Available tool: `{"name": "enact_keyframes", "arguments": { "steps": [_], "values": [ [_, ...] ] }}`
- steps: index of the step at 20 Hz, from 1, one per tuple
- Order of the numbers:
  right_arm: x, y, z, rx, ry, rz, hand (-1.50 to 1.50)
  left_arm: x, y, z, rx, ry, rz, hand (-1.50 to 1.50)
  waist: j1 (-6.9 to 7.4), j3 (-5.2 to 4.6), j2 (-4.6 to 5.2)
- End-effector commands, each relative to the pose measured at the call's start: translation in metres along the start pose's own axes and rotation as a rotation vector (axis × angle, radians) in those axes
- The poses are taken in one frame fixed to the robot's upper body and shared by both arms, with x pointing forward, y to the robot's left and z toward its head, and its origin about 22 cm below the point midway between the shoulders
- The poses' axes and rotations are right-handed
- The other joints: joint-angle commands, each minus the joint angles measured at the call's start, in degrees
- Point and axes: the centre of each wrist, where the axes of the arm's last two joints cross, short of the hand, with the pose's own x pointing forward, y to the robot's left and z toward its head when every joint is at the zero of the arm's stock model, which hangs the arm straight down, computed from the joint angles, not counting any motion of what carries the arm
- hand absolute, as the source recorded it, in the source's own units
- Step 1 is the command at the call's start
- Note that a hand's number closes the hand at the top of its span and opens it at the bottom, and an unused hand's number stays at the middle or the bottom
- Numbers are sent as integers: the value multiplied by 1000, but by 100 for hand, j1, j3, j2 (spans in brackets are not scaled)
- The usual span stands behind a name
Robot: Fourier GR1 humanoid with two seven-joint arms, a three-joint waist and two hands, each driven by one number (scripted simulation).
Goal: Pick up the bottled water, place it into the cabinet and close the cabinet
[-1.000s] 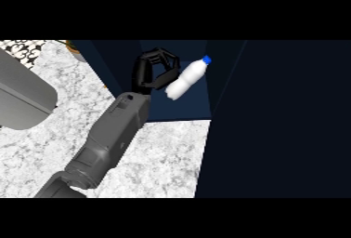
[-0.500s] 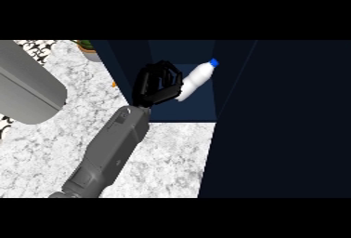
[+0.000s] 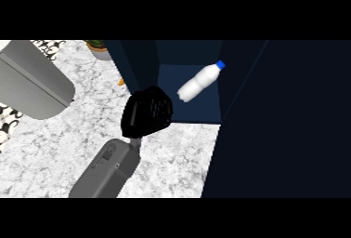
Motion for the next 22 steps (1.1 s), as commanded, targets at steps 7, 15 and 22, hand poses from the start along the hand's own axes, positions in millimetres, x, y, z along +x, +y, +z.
{"name": "enact_keyframes", "arguments": {
  "steps": [7,15,22],
  "values": [
    [27,7,4,290,19,-60,150,40,29,110,55,-14,41,150,70,-7,66],
    [35,28,6,379,17,-94,150,94,43,171,96,-50,-2,150,-44,-19,40],
    [33,46,-26,347,-18,-88,150,135,52,208,123,-68,-6,150,-3,-26,58]
  ]
}}
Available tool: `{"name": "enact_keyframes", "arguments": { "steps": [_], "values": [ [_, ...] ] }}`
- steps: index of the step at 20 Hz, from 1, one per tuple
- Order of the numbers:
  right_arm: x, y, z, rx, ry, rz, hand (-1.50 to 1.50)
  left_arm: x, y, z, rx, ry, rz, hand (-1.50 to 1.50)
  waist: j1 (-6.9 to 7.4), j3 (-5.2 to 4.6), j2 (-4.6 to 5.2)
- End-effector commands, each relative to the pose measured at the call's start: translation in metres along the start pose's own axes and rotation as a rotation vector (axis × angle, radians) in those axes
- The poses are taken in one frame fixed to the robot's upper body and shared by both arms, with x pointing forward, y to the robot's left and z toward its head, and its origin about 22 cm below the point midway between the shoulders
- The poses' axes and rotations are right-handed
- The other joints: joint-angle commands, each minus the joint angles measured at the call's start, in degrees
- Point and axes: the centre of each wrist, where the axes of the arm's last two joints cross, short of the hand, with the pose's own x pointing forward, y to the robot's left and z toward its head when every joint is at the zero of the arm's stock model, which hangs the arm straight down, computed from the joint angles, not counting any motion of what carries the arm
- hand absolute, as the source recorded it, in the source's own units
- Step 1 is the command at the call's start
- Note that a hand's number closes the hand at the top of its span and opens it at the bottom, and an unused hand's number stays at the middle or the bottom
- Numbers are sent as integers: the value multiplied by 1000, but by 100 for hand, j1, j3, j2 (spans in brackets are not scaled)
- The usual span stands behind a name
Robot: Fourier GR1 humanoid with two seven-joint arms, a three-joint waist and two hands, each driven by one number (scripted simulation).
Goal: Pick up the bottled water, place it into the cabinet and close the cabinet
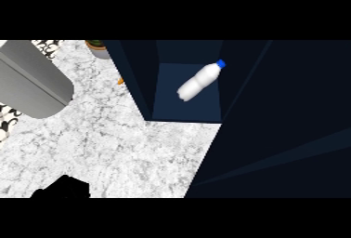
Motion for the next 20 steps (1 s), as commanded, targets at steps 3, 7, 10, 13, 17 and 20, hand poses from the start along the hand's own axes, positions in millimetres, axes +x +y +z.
{"name": "enact_keyframes", "arguments": {
  "steps": [3,7,10,13,17,20],
  "values": [
    [30,20,-38,40,-87,-84,150,28,13,34,14,-6,-14,150,28,-8,24],
    [37,38,-69,13,-66,-100,150,51,29,47,36,-19,-21,150,-48,1,21],
    [31,28,-93,-43,-68,-106,150,55,36,64,50,-21,-9,150,-34,9,44],
    [29,15,-134,-50,-27,-106,150,62,41,61,40,-16,-14,150,-5,12,74],
    [9,-2,-161,-70,-39,-93,150,66,57,66,53,-35,-21,150,-55,17,77],
    [4,-26,-183,-89,-13,-86,150,80,51,72,40,-23,-11,150,-35,19,74]
  ]
}}
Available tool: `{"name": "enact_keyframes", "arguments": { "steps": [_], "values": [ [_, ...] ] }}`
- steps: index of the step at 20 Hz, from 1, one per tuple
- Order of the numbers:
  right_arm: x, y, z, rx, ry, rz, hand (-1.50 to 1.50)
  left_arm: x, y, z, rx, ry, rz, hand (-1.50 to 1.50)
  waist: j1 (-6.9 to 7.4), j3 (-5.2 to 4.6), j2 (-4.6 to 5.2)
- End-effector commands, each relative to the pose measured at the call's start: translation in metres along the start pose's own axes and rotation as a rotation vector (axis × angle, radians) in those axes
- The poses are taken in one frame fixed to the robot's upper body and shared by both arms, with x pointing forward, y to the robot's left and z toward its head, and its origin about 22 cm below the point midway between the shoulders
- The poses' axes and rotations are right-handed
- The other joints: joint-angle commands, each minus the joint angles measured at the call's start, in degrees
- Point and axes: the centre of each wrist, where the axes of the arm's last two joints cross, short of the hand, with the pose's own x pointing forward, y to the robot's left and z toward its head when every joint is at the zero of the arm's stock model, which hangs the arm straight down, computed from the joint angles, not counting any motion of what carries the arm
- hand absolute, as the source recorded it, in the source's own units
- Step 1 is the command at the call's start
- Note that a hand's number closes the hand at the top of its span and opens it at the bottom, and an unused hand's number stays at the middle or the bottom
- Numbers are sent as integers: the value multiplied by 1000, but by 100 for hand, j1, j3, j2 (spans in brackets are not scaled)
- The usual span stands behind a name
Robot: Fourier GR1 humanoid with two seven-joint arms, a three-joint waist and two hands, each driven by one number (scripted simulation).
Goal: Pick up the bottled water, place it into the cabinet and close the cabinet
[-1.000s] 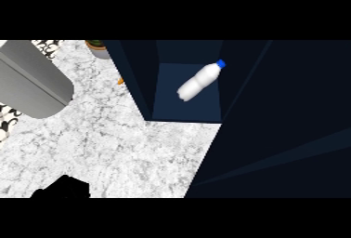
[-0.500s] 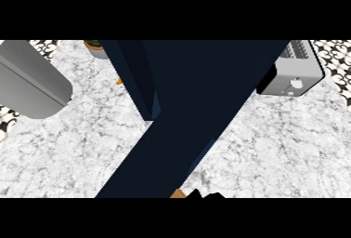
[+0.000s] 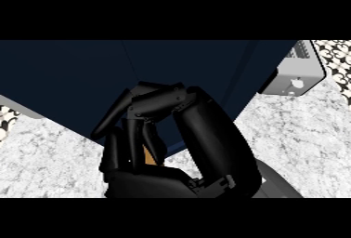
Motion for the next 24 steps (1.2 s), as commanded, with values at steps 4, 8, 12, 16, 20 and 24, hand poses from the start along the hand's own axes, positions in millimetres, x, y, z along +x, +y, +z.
{"name": "enact_keyframes", "arguments": {
  "steps": [4,8,12,16,20,24],
  "values": [
    [-28,-29,-50,-29,43,15,150,9,26,17,10,-15,-3,150,-20,1,2],
    [-59,-41,-67,-26,106,34,150,6,32,3,13,-9,2,150,-58,3,15],
    [-60,-62,-102,-49,124,35,150,10,31,11,8,6,-12,150,-6,3,22],
    [-88,-68,-108,-84,156,67,150,14,38,9,-12,2,11,150,63,-1,49],
    [-103,-82,-107,-103,175,87,150,18,31,8,-31,4,8,150,117,-1,69],
    [-106,-97,-106,-126,190,94,150,21,28,-8,-47,-10,5,150,55,3,106]
  ]
}}
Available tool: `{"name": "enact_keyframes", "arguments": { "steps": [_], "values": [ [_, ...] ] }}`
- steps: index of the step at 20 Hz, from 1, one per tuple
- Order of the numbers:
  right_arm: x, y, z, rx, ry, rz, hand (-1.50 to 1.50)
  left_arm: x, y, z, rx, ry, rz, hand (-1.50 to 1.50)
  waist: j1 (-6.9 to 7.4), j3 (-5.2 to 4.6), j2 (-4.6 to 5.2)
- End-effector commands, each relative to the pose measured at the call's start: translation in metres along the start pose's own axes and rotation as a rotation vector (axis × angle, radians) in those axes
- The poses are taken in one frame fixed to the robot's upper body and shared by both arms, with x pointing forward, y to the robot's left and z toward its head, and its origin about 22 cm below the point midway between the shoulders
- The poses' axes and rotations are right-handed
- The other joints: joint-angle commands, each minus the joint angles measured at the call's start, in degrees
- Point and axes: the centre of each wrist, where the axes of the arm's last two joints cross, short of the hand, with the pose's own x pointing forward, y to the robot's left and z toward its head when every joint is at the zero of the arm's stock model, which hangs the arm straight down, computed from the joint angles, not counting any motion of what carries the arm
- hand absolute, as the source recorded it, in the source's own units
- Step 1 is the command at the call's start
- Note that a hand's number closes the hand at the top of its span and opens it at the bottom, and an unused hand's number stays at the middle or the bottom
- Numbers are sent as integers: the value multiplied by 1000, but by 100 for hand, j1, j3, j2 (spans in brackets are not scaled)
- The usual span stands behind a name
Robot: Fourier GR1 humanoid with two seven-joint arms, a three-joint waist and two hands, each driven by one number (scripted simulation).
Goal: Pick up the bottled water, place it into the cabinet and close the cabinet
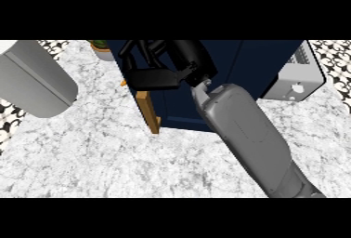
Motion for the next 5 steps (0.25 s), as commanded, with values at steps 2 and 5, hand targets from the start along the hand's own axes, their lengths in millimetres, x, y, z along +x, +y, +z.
{"name": "enact_keyframes", "arguments": {
  "steps": [2,5],
  "values": [
    [-32,-51,-4,-190,163,17,150,0,2,2,-7,11,12,150,-23,21,298],
    [-36,-50,-5,-174,147,10,150,0,0,-10,-15,-4,4,150,-85,24,322]
  ]
}}
